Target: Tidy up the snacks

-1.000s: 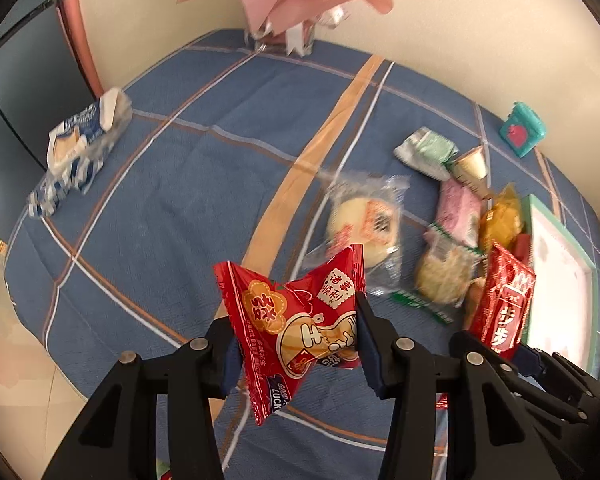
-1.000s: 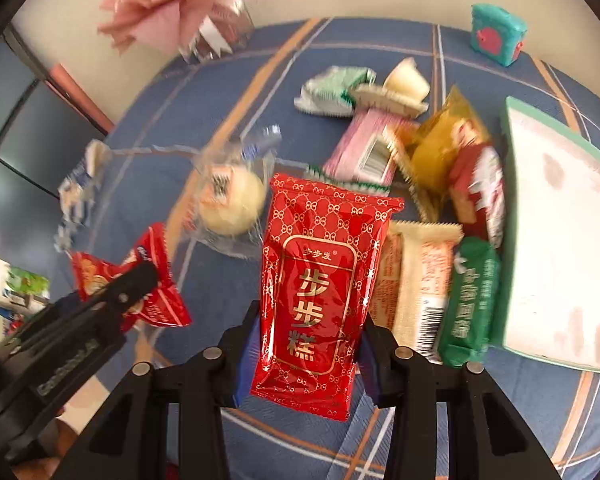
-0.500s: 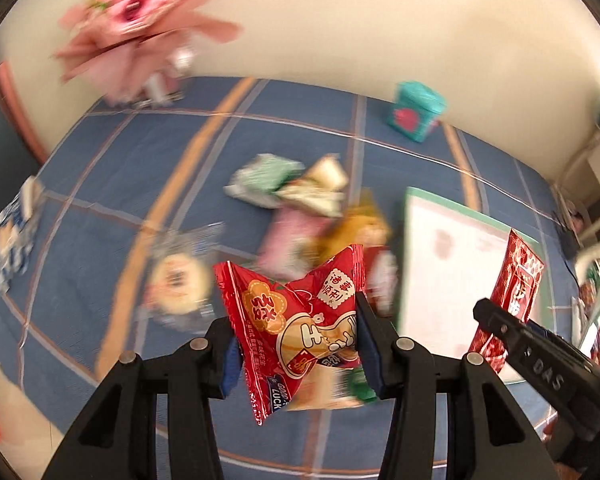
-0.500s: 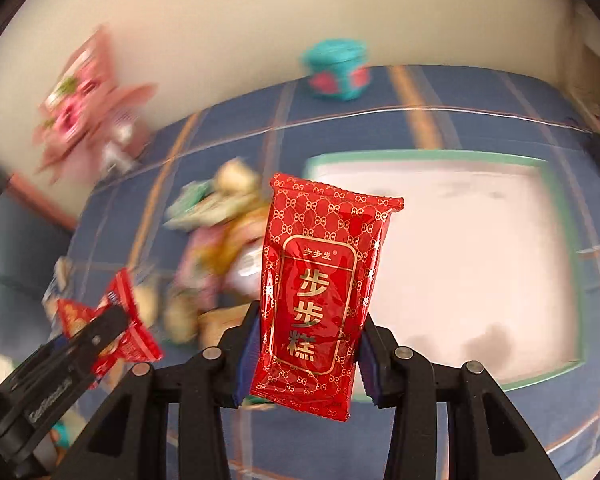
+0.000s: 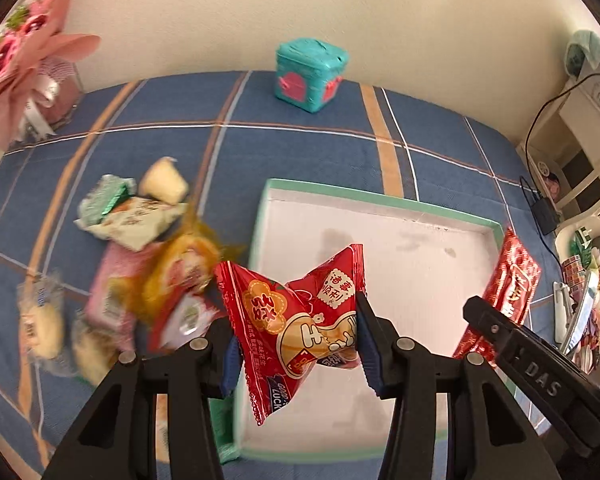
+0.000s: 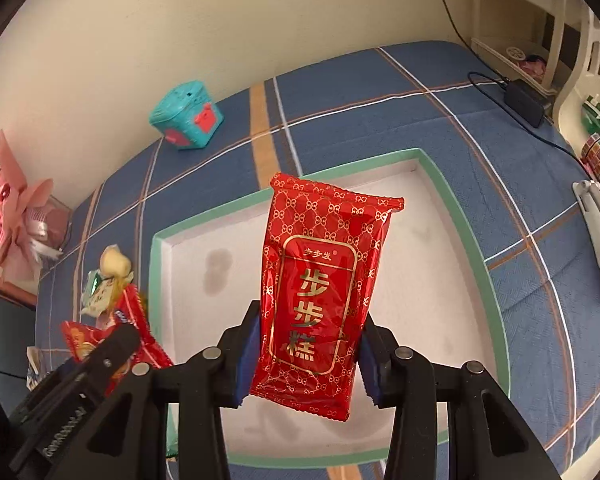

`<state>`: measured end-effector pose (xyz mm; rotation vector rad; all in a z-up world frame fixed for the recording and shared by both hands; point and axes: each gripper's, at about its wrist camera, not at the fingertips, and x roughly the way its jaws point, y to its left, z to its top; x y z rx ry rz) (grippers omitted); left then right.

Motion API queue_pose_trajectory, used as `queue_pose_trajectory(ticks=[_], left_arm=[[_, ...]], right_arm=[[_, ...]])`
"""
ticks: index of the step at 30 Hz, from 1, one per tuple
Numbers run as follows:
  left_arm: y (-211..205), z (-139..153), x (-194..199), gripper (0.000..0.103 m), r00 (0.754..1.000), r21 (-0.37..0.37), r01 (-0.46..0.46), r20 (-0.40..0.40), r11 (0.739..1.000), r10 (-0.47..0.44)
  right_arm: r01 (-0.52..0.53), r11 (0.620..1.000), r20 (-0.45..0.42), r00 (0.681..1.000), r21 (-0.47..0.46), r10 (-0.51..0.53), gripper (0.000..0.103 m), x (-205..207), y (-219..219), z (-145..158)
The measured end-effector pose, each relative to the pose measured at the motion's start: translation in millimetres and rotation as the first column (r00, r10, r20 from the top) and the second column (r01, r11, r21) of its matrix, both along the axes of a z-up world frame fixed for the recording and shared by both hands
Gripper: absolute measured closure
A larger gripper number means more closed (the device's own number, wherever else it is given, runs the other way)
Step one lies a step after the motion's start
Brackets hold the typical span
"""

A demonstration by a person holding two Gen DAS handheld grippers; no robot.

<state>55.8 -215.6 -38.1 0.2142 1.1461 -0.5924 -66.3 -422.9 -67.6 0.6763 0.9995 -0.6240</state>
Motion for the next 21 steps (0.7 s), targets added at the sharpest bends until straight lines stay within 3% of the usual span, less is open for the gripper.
queue_pose_trajectory(ticks=[11,14,16,19,21], left_arm=[[-30.2,-29.1,12.4,0.049,0.999,0.015,0.013,-0.04,1.0,-0.013],[-29.0,-27.4,12.6,0.045,0.999,0.018,0.008,-0.036,1.0,-0.007],[-26.4,-23.7,12.6,0.043,1.0,0.019,0.006,-0.03,1.0,-0.005],[-20.8,-17.1,12.9,0.034,1.0,0.026,0.0,-0.015,1.0,0.001],[-16.6,-11.8,12.7,0.031,1.0,0.028,-0.005,-0.002,1.0,0.005]], right_arm=[[0.027,0.999,-0.038,0.999,-0.017,-0.028,0.055,8.1,-25.5,-13.2],[0.026,1.0,-0.044,0.999,-0.007,-0.026,0.045,7.6,-24.9,-14.7],[0.02,1.0,-0.056,0.998,-0.012,-0.021,0.044,8.4,-22.5,-14.7],[0.013,1.0,-0.064,0.998,-0.014,-0.014,0.038,8.5,-18.7,-13.0],[0.016,1.0,-0.067,0.998,-0.018,-0.017,0.029,6.9,-17.0,-10.4]])
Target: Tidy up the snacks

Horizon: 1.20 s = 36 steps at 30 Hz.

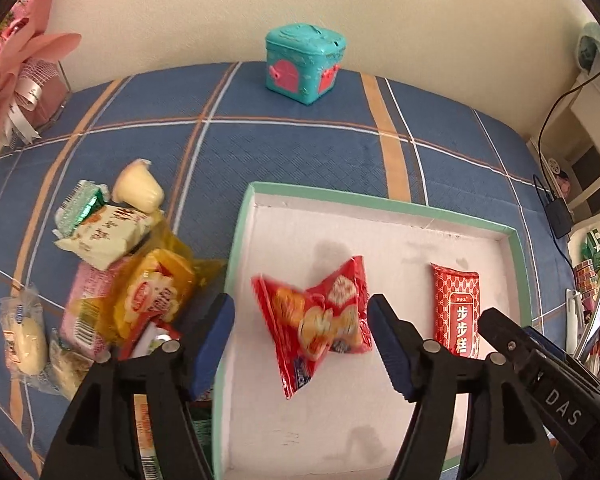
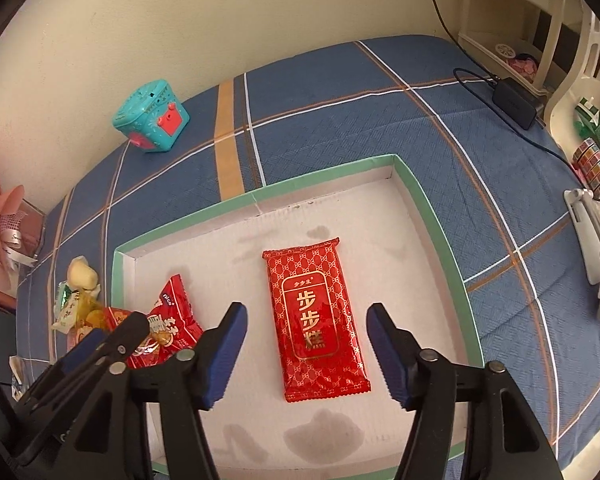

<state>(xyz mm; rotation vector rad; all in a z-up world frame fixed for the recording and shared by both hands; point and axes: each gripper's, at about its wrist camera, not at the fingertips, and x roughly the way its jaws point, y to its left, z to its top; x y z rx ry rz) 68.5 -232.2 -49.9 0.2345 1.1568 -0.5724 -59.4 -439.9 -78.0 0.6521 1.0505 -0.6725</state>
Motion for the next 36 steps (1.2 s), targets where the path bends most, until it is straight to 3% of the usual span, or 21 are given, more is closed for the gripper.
queue_pose_trajectory(ticks=[3,9,14,19,29,36], left_arm=[[3.4,7.5,-0.7,0.023,1.0,0.009,-0.008,0.02,1.0,0.008],[11.2,23.8,-8.5,0.023,0.995,0.022,-0.027,0.097,0.999,0.024],[21.3,40.8,-13.1,0.023,0.986,-0.021,-0.047,0.16,0.999,0.049],[29.6,54.5,-17.2,0.023,0.974,-0.003,-0.06,0.22,0.998,0.06],[50.7,60.6,-22.5,0.023,0.974,0.018,-0.09,0.211,0.996,0.084],[89.9,65.1,-23.5,0.023,0.978,-0.016,-0.143,0.154,0.99,0.144]], right_arm=[[0.001,1.0,-0.021,1.0,-0.019,-0.001,0.015,-2.5,3.9,3.3],[-0.014,0.999,-0.025,1.0,-0.039,0.013,0.001,-5.6,13.9,8.2],[-0.026,0.997,0.0,1.0,-0.07,0.026,0.0,-8.5,20.9,16.6],[-0.019,0.996,0.035,0.999,-0.084,0.022,0.0,-12.3,27.6,22.7],[-0.04,0.998,0.042,0.998,-0.052,0.042,0.0,-15.8,47.5,21.9],[-0.097,0.994,0.049,0.994,-0.049,0.099,0.0,-13.0,75.2,30.6]])
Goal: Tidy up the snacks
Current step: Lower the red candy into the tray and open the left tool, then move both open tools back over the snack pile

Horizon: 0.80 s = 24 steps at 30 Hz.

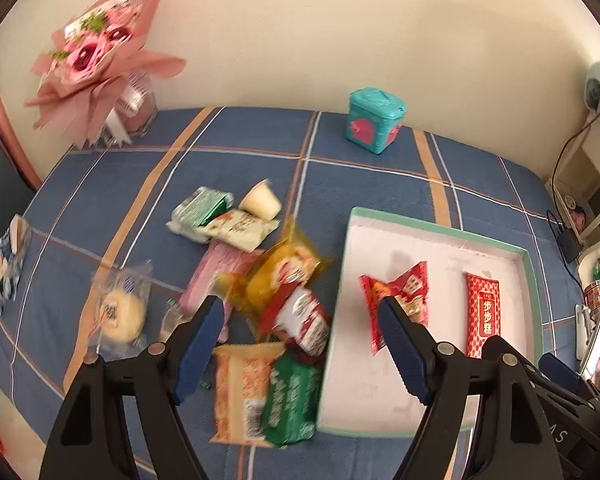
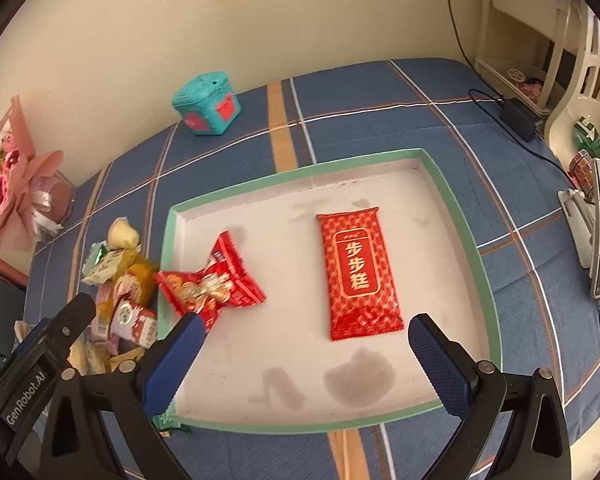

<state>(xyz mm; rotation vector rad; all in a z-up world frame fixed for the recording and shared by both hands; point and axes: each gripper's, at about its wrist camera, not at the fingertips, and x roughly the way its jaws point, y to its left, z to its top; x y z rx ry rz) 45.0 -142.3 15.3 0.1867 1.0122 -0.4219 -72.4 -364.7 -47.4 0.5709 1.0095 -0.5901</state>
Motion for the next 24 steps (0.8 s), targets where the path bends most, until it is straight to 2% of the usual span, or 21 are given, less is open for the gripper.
queue_pose_trajectory(ticks=[5,13,17,24], left_arm=[[33.8,-1.6,6.3,0.023,0.997,0.009,-0.057,-0.047,0.998,0.057],[90.7,-20.0,23.6,0.023,0.969,0.022,-0.193,-0.154,0.981,0.194],[106.5,-29.9,29.3,0.024,0.956,0.042,-0.227,-0.18,0.973,0.231],[111.2,-60.4,36.3,0.024,0.925,0.039,-0.231,-0.3,0.972,0.232]], right_arm=[[-0.057,0.998,0.014,0.998,0.008,0.057,0.0,4.6,28.1,6.9],[-0.204,0.977,0.033,0.979,0.053,0.203,0.0,27.9,87.7,6.5],[-0.243,0.967,-0.004,0.97,0.075,0.244,0.001,41.1,110.3,-7.5],[-0.297,0.952,-0.089,0.949,0.078,0.303,0.002,55.4,132.9,-32.5]])
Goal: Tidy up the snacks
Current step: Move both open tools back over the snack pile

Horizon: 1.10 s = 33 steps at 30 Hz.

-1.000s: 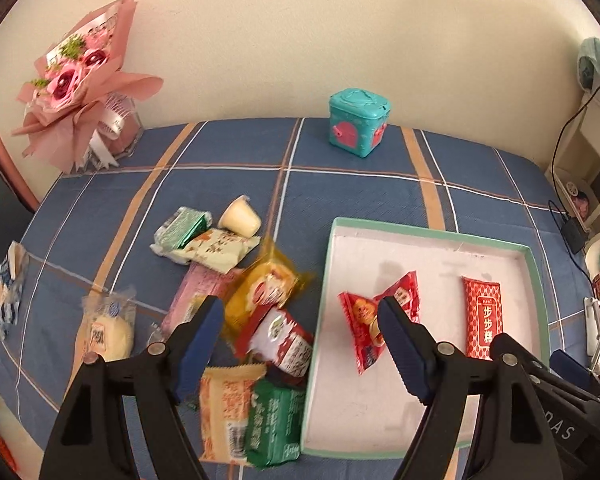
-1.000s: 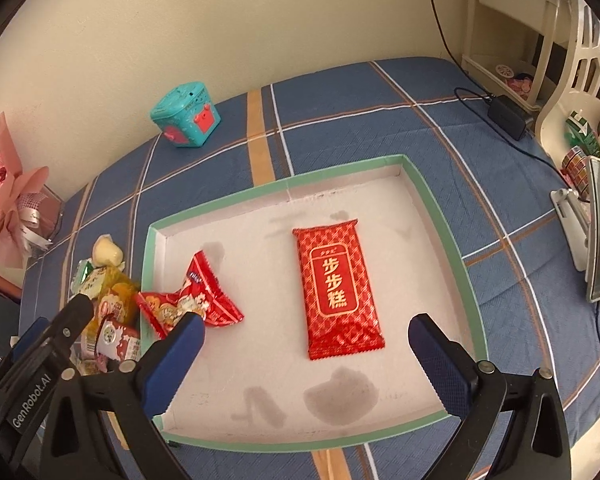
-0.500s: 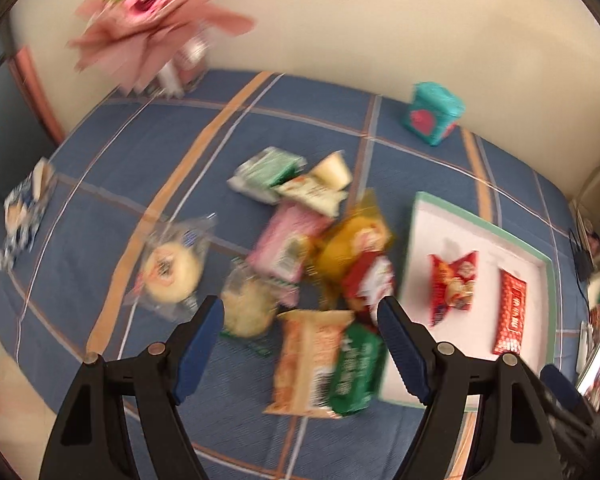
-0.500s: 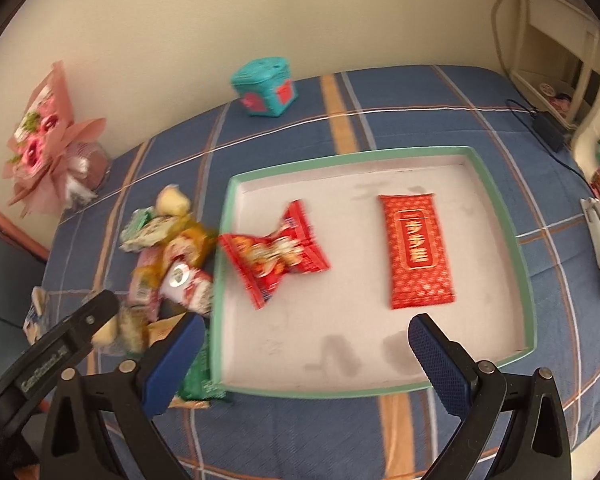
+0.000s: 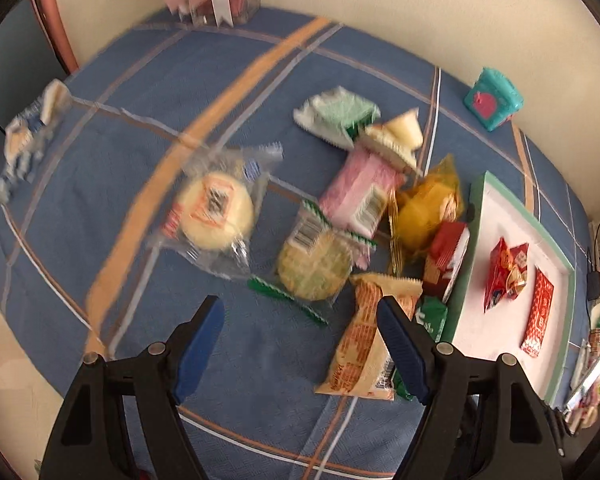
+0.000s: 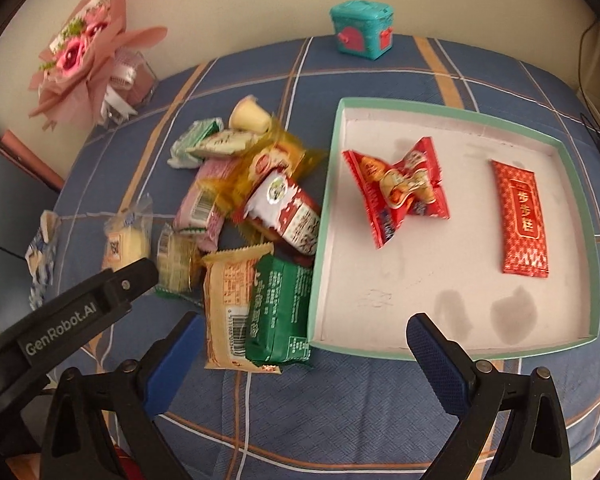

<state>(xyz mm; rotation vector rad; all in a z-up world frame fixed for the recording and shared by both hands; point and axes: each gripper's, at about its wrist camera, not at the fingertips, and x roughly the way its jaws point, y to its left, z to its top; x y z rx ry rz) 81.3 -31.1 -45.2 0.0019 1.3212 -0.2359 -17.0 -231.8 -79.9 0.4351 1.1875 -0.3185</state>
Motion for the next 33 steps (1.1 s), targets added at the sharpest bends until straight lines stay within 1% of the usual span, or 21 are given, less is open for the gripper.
queue_pose_trajectory(ticks=[2,6,12,17,21,24,26,30,33], left_arm=[[-2.4,-9.0,0.1,0.024,0.999,-0.007,-0.001,-0.033,1.0,0.001],[-10.6,-22.8,-1.1,0.024,0.997,0.01,0.012,-0.072,1.0,-0.012],[-20.4,-28.4,-2.3,0.024,0.996,-0.002,0.029,-0.085,1.0,-0.029],[-35.6,-33.3,-5.5,0.024,0.993,-0.018,0.055,-0.103,0.998,-0.056],[-52.4,-38.0,-9.9,0.024,0.99,-0.007,0.088,-0.111,0.996,-0.088],[-61.4,-43.7,-10.4,0.024,0.988,0.0,0.101,-0.121,0.995,-0.1],[-67.0,-46.5,-9.6,0.024,0.988,-0.006,0.096,-0.125,0.995,-0.096],[-67.4,-47.5,-7.6,0.024,0.989,-0.008,0.082,-0.123,0.997,-0.083],[-67.9,-54.3,-7.3,0.024,0.988,-0.013,0.064,-0.141,0.998,-0.065]], right_arm=[[0.006,1.0,-0.024,1.0,0.001,-0.006,0.003,-0.1,-2.0,-6.3],[0.038,0.999,-0.047,0.998,-0.014,-0.039,0.004,-5.4,-12.6,-10.1],[0.051,0.998,-0.089,0.995,-0.029,-0.053,0.004,-7.7,-22.0,-19.5],[0.044,0.997,-0.13,0.99,-0.07,-0.052,0.004,-10.8,-27.2,-27.8],[0.063,0.993,-0.155,0.985,-0.105,-0.079,0.004,-15.3,-36.5,-32.2],[0.087,0.991,-0.166,0.981,-0.097,-0.103,0.004,-21.8,-46.6,-34.5],[0.101,0.993,-0.142,0.984,-0.061,-0.109,0.004,-26.0,-51.3,-30.3],[0.069,0.994,-0.117,0.99,-0.083,-0.078,0.005,-25.5,-51.9,-18.0],[0.065,0.995,-0.122,0.99,-0.076,-0.074,0.005,-25.1,-53.0,-18.1]])
